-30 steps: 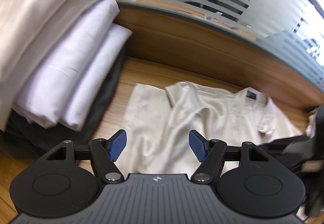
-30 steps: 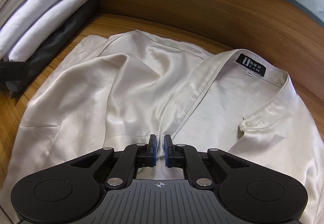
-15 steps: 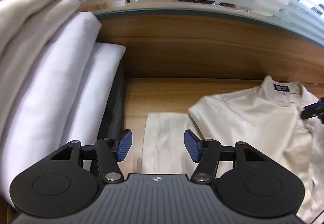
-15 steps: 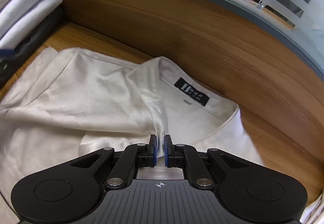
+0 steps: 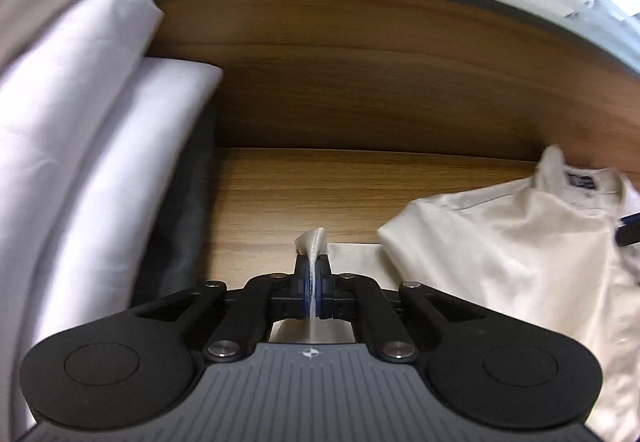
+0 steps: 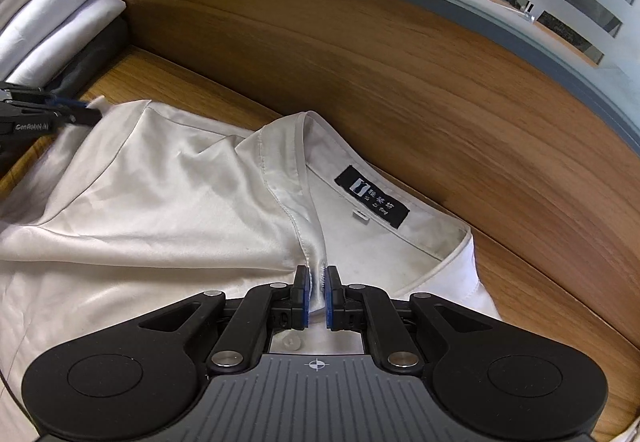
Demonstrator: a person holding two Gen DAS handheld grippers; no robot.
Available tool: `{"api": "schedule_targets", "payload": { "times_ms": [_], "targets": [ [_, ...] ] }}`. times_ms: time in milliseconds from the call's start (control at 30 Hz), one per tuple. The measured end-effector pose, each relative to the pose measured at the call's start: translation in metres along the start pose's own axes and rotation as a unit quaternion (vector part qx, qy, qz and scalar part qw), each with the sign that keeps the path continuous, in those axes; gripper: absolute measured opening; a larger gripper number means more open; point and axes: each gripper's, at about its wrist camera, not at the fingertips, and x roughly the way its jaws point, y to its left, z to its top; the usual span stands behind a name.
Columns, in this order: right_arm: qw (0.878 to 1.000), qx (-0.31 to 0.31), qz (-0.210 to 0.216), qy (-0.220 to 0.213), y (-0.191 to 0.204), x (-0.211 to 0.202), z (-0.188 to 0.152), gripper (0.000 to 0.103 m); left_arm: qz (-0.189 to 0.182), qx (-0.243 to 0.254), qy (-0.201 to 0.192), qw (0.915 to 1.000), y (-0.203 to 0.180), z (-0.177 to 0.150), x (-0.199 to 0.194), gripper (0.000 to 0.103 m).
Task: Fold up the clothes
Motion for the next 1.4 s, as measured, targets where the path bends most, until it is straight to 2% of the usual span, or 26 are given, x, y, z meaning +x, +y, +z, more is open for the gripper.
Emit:
{"api": "schedule_targets", "payload": {
  "times_ms": [100, 233, 333, 467, 567, 633, 733, 767, 900, 1033, 1167, 1400],
  "targets": [
    [1.0, -0.004, 0.003, -0.003, -0.001, -0.002, 0.0, 0.01, 0.049, -0.021, -0.022, 0.9984, 0.006, -0.004, -0.023, 0.002],
    [1.0, -0.014, 0.011, -0.016, 0.0, -0.009, 0.003, 0.01, 0.113, -0.043, -0.055, 0.9912, 0.018, -0.004, -0.068, 0.003],
    [0.999, -0.03, 0.015, -0.024, 0.003, -0.01, 0.006, 0.01, 0.142, -0.034, -0.051, 0.988, 0.019, -0.004, -0.083, 0.003],
    [0.999, -0.044, 0.005, -0.025, 0.007, -0.004, 0.011, 0.01, 0.131, -0.029, -0.042, 0.99, 0.016, -0.004, -0.08, 0.003],
    [0.999, -0.044, -0.001, -0.029, 0.006, -0.001, 0.015, 0.01, 0.12, -0.035, -0.03, 0.9918, 0.012, -0.002, -0.073, 0.009],
    [0.999, -0.04, -0.003, -0.035, 0.005, -0.004, 0.014, 0.012, 0.111, -0.047, -0.033, 0.9921, 0.012, 0.001, -0.076, 0.03],
    [0.999, -0.017, -0.006, -0.047, -0.002, -0.021, 0.007, 0.018, 0.1, -0.061, -0.049, 0.992, 0.012, 0.006, -0.086, 0.049],
    [0.999, -0.009, -0.007, -0.051, -0.005, -0.026, 0.005, 0.02, 0.093, -0.062, -0.055, 0.9922, 0.012, 0.009, -0.091, 0.05],
    [0.997, 0.022, -0.01, -0.068, -0.015, -0.049, -0.005, 0.022, 0.071, -0.057, -0.058, 0.9941, 0.01, 0.014, -0.103, 0.051],
    [0.995, 0.057, -0.014, -0.082, -0.026, -0.072, -0.017, 0.025, 0.049, -0.053, -0.039, 0.9966, 0.005, 0.004, -0.112, 0.051],
    [0.991, 0.109, -0.013, -0.074, -0.043, -0.098, -0.052, 0.025, 0.022, -0.045, -0.021, 0.9986, -0.007, -0.011, -0.122, 0.051],
    [0.982, 0.179, -0.006, -0.053, -0.053, -0.123, -0.108, 0.025, -0.046, -0.017, 0.008, 0.9988, -0.057, -0.041, -0.135, 0.051]
  ]
}}
